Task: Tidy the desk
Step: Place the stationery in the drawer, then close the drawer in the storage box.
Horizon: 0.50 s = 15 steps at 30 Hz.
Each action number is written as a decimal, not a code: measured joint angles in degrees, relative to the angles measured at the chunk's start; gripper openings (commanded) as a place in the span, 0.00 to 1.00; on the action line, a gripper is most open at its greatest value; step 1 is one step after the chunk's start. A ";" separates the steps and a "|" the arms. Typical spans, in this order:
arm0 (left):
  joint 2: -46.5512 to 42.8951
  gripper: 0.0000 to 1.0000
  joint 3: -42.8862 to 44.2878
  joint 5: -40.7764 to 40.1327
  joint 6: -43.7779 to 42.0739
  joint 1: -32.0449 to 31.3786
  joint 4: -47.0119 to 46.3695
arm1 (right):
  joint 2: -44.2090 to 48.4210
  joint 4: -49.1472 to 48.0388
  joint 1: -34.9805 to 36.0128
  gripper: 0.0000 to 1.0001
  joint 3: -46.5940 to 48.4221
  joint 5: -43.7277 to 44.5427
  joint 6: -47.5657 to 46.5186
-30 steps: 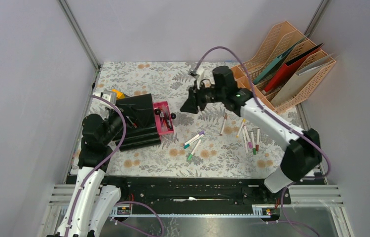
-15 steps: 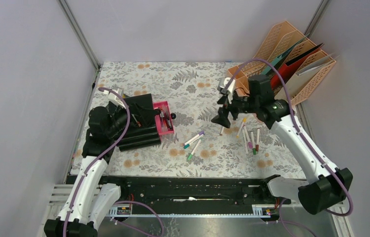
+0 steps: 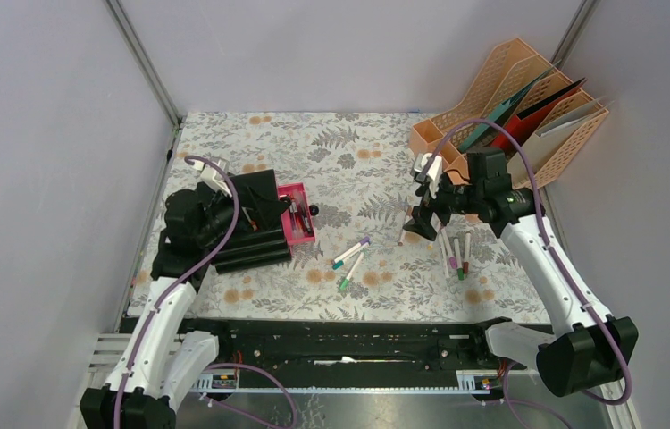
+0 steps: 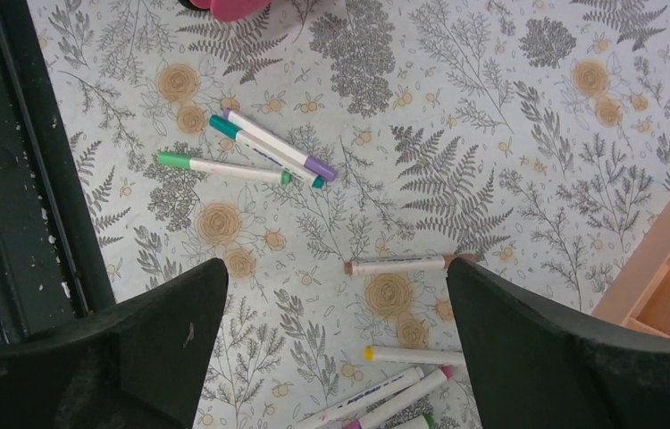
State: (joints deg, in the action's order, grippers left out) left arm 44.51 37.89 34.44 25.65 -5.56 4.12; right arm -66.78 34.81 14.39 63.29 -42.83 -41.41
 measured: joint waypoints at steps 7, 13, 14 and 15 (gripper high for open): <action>0.63 0.99 0.02 -3.10 2.69 -5.97 0.02 | -0.04 -1.99 -0.07 1.00 -2.21 0.94 1.01; 1.92 0.99 2.91 -14.32 3.63 -20.44 3.30 | -3.91 -6.51 -0.15 0.93 -4.02 -5.42 7.52; 2.69 0.99 3.85 -16.81 3.72 -22.82 3.98 | -5.70 -7.61 -0.15 0.90 -4.02 -6.88 9.33; 3.52 0.99 4.68 -18.78 3.76 -24.52 4.52 | -7.61 -8.61 -0.15 0.88 -4.00 -8.11 11.10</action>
State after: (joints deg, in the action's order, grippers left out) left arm 48.03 42.57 15.66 29.41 -30.09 8.64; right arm -74.39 26.20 14.24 59.29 -50.94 -30.30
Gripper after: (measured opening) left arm 0.987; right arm 0.938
